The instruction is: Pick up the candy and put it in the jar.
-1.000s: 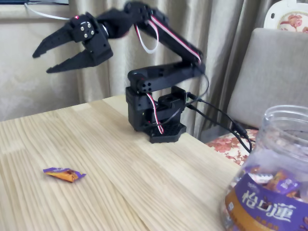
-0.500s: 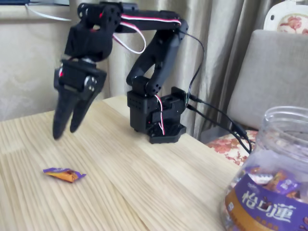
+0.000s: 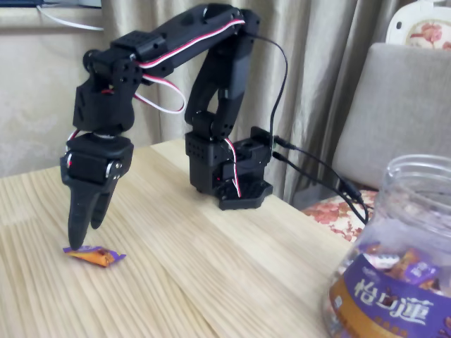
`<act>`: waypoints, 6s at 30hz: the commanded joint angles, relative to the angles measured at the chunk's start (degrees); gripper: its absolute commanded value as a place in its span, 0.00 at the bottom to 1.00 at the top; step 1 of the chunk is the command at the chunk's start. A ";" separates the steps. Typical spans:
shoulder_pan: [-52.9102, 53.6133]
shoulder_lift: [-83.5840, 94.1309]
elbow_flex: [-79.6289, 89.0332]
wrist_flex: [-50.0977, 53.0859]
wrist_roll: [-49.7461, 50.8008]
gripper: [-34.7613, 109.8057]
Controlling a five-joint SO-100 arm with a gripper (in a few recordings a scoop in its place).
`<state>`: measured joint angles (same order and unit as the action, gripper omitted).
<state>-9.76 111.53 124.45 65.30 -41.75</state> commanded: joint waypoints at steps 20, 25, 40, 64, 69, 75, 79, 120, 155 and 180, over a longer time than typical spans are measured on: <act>-1.23 0.97 10.46 -12.66 5.10 0.49; -1.49 2.46 12.74 -13.54 5.80 0.44; -0.97 3.43 12.83 -13.89 7.73 0.24; 1.23 21.53 6.94 11.95 -1.49 0.48; -3.34 21.88 6.06 22.24 -8.96 0.48; -12.30 25.93 8.44 24.61 -7.21 0.47; -17.58 26.72 12.04 22.24 -4.22 0.47; -14.33 18.28 22.41 3.25 -3.87 0.25; -7.73 18.46 21.27 3.25 -13.62 0.58; 12.57 30.06 11.87 2.46 10.37 0.54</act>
<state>-0.35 140.10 139.39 68.64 -37.79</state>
